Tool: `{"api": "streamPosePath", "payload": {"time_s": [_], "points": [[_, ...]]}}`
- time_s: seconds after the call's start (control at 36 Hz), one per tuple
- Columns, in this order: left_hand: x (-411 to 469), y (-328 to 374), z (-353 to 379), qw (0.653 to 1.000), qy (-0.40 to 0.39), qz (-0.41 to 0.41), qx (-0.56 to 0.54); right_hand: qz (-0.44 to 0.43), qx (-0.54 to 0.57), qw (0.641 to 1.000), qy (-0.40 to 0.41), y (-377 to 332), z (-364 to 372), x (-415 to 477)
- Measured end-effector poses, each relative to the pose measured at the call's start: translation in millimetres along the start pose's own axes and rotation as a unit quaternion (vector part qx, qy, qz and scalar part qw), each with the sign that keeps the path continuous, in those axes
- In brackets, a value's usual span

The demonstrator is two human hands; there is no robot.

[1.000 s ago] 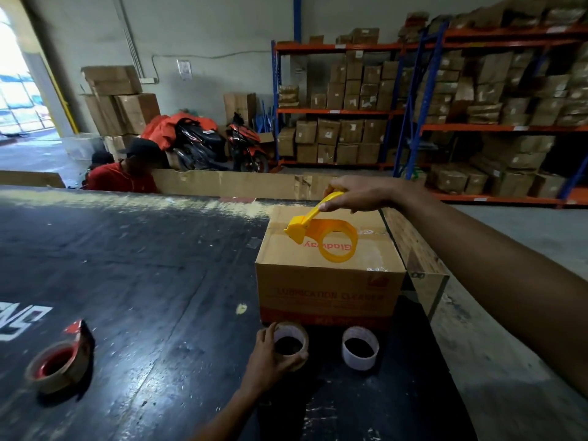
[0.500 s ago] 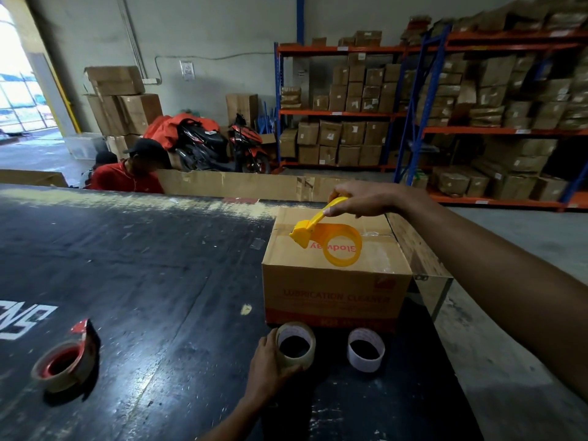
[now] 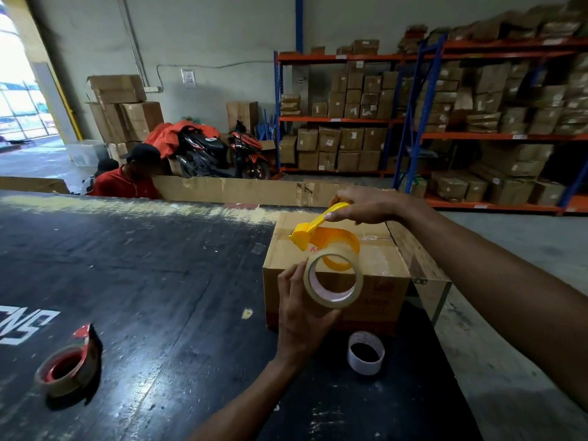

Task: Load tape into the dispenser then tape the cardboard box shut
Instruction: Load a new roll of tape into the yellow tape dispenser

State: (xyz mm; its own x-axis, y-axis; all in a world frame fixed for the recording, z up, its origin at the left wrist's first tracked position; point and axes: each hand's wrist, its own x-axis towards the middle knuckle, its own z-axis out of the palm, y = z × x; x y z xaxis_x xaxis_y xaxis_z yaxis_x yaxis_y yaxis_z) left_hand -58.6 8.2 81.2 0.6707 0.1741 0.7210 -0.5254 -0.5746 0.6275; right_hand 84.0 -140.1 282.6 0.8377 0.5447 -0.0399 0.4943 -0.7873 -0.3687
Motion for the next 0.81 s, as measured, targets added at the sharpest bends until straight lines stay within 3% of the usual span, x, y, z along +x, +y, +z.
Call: {"api": "streamPosePath", "payload": {"time_s": [0.53,0.81], "points": [[29.2,24.6,24.6,0.997,0.065,-0.044,-0.017,-0.009,0.122,0.992,-0.005,-6.0,-18.1,-34.0],[49.3,35.6,27.0,0.995,0.089,-0.037,-0.027,0.022,0.071,0.997,-0.019,-9.0,-21.3,-44.2]]}}
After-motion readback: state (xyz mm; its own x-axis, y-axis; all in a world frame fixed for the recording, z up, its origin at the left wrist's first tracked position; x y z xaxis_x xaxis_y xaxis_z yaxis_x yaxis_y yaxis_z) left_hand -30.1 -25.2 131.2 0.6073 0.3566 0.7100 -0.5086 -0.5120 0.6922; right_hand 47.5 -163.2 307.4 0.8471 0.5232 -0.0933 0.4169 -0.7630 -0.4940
